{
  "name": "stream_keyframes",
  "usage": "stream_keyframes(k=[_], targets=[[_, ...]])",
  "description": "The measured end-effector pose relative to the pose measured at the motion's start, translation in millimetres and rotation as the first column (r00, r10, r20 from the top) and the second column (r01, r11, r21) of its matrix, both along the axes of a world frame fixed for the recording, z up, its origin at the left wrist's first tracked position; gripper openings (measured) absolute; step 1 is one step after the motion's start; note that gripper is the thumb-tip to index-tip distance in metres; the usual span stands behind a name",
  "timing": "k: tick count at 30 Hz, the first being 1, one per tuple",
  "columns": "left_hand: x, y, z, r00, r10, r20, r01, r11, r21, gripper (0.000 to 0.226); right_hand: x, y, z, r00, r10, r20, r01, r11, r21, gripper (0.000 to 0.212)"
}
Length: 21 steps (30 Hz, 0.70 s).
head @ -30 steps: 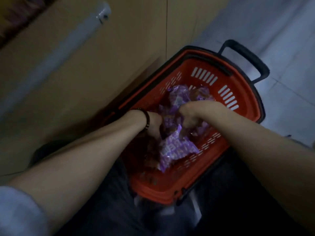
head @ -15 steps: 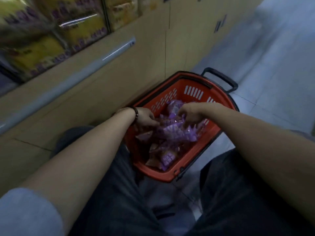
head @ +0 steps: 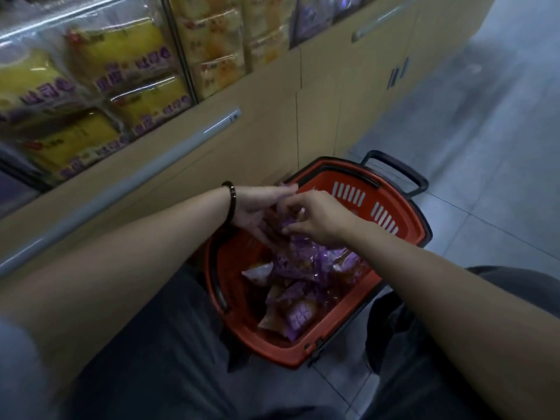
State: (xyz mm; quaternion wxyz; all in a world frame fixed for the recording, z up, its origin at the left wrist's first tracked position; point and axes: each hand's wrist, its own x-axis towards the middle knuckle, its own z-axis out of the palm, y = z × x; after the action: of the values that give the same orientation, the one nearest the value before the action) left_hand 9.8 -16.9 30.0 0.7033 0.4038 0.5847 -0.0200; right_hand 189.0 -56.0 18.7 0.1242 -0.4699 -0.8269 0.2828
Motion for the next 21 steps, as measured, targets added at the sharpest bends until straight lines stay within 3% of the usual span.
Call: stream_keyframes(k=[5,7,10,12,14,17,21], targets=[[-19,23,-32,0.962,-0.121,-0.244,0.133,0.99,0.036,0.039,-10,14,-7,0.994,0.108,0.023,-0.104,0.984,-0.148,0.018],[-28,33,-39,0.915,-0.21,-0.345,0.251,0.965,0.079,0.04,-8,26,-16,0.999,-0.028,0.037,0.032,0.991,-0.133,0.019],[-41,47,-35,0.789,-0.405,-0.463,0.485,0.872,0.065,0.046,6,41,-39,0.917,-0.219,0.332,0.276,0.952,-0.135,0.026],[-49,50,-35,0.746,-0.458,-0.484,0.54,0.841,0.037,0.039,9,38,-56,0.852,-0.104,0.513,0.271,0.926,-0.263,0.033],[-56,51,-36,0.723,-0.492,-0.485,0.573,0.819,0.022,0.033,4,33,-70,0.832,-0.024,0.554,0.268,0.892,-0.364,0.048],[-59,51,-36,0.713,-0.539,-0.448,0.611,0.792,0.02,0.029,-7,33,-90,0.812,-0.045,0.582,0.31,0.878,-0.364,0.066],[-61,53,-38,0.752,-0.514,-0.411,0.593,0.8,0.085,0.029,-14,31,-107,0.806,-0.152,0.572,0.394,0.86,-0.326,0.067]])
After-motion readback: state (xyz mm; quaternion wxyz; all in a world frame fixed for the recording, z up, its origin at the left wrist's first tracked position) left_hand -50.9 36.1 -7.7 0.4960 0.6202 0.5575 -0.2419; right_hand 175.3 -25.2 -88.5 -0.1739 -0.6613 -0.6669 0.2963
